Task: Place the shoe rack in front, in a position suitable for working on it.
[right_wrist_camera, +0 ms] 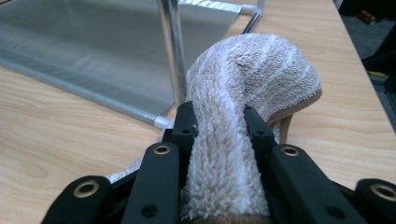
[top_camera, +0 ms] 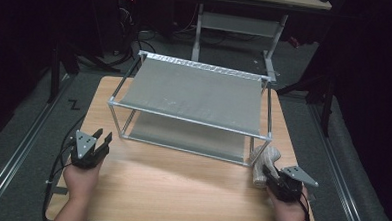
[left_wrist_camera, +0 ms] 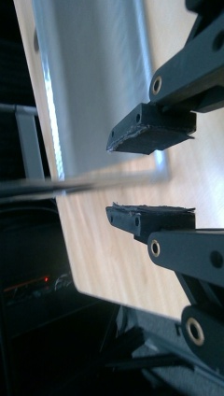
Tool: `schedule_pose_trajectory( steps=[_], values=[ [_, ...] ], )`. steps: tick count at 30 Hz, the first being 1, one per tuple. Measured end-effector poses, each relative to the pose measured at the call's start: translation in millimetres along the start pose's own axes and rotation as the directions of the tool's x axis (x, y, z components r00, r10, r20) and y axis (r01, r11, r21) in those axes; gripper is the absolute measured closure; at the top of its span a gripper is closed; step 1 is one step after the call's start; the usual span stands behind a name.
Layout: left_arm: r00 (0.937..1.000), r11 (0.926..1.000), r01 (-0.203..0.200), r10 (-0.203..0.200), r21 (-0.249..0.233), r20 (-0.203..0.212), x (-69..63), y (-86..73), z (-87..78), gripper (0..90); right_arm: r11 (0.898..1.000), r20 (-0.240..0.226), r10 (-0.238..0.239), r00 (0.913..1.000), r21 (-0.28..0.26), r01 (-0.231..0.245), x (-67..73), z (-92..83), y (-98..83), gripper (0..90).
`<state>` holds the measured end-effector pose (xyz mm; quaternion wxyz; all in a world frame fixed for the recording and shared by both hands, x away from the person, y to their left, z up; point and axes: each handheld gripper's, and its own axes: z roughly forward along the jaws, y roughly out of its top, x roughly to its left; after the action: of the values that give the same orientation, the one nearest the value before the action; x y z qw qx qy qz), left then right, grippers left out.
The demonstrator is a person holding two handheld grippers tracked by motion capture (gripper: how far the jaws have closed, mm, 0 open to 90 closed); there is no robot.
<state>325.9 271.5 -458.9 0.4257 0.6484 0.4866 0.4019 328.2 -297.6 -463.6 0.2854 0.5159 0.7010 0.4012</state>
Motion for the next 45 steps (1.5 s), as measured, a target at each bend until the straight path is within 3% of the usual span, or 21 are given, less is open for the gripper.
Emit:
schedule_pose_trajectory(
  steps=[5, 8, 10, 14, 16, 21, 26, 29, 30, 34, 38, 39, 40, 42, 45],
  values=[
    [0.998, 0.9997, 0.025, -0.024, -0.008, 0.059, -30.1, -4.3, -20.9, 60.7, 0.999, 0.035, 0.03, 0.9989, -0.04, -0.029, -12.4, 4.5, 9.0, 72.4],
    [0.9922, 0.9993, 0.03, -0.027, -0.024, 0.122, -53.4, -7.4, -27.0, 58.4, 0.998, 0.027, 0.032, 0.9991, -0.061, -0.03, -17.6, 11.5, 15.6, 72.3],
    [0.9884, 0.9999, 0.014, -0.012, -0.007, 0.151, -65.2, -11.2, -26.4, 57.6, 0.998, -0.003, 0.026, 0.9997, -0.059, -0.026, -16.2, 16.1, 17.0, 72.4],
    [0.9679, 0.999, -0.009, -0.002, 0.043, 0.251, -80.7, -20.5, -22.1, 56.6, 0.998, -0.047, -0.014, 0.9988, -0.054, 0.011, -3.9, 15.6, 12.6, 72.4],
    [0.9641, 0.9986, -0.025, 0.012, 0.047, 0.265, -84.8, -21.3, -21.5, 56.8, 0.998, -0.061, -0.026, 0.9978, -0.055, 0.022, 2.3, 12.8, 9.2, 72.4],
    [0.9553, 0.9996, -0.013, 0.005, 0.027, 0.295, -87.2, -19.5, -23.7, 56.6, 0.997, -0.123, -0.066, 0.9902, -0.048, 0.06, 28.1, 5.9, 2.1, 72.4],
    [0.9413, 0.9997, -0.023, 0.02, 0.007, 0.337, -93.9, -18.7, -27.8, 56.4, 0.991, -0.199, -0.128, 0.9716, -0.047, 0.121, 64.8, 5.4, -0.8, 72.2],
    [0.9251, 0.9997, -0.023, 0.023, -0.004, 0.379, -100.3, -16.6, -28.0, 54.6, 0.987, -0.251, -0.163, 0.9541, -0.049, 0.156, 89.1, 5.2, -3.0, 72.1],
    [0.9217, 0.9996, -0.029, 0.029, -0.008, 0.387, -102.2, -16.1, -28.2, 53.7, 0.984, -0.274, -0.18, 0.9446, -0.049, 0.173, 99.7, 5.0, -4.4, 72.0],
    [0.8984, 0.9986, -0.047, 0.052, -0.024, 0.436, -112.8, -15.1, -28.5, 52.0, 0.974, -0.341, -0.225, 0.9129, -0.059, 0.218, 129.3, 4.1, -6.9, 71.9],
    [0.8826, 0.9973, -0.069, 0.072, -0.024, 0.465, -121.8, -16.8, -26.9, 49.8, 0.963, -0.395, -0.267, 0.8791, -0.068, 0.261, 156.9, 6.4, -7.6, 71.8],
    [0.8765, 0.9969, -0.071, 0.079, -0.034, 0.475, -124.1, -16.4, -27.6, 49.8, 0.961, -0.4, -0.273, 0.8746, -0.07, 0.269, 161.0, 6.7, -7.7, 71.9],
    [0.8744, 0.9963, -0.075, 0.085, -0.04, 0.478, -125.5, -16.0, -28.3, 49.8, 0.957, -0.408, -0.286, 0.8668, -0.07, 0.283, 166.3, 7.2, -8.0, 71.8],
    [0.8667, 0.9959, -0.075, 0.09, -0.051, 0.491, -129.1, -14.6, -30.4, 49.5, 0.951, -0.405, -0.303, 0.8627, -0.077, 0.298, 169.5, 6.6, -7.8, 71.8],
    [0.8455, 0.9962, -0.071, 0.087, -0.052, 0.527, -138.1, -12.8, -33.3, 47.5, 0.957, -0.388, -0.288, 0.8755, -0.078, 0.28, 162.8, 4.7, -6.4, 71.8]
  ],
)
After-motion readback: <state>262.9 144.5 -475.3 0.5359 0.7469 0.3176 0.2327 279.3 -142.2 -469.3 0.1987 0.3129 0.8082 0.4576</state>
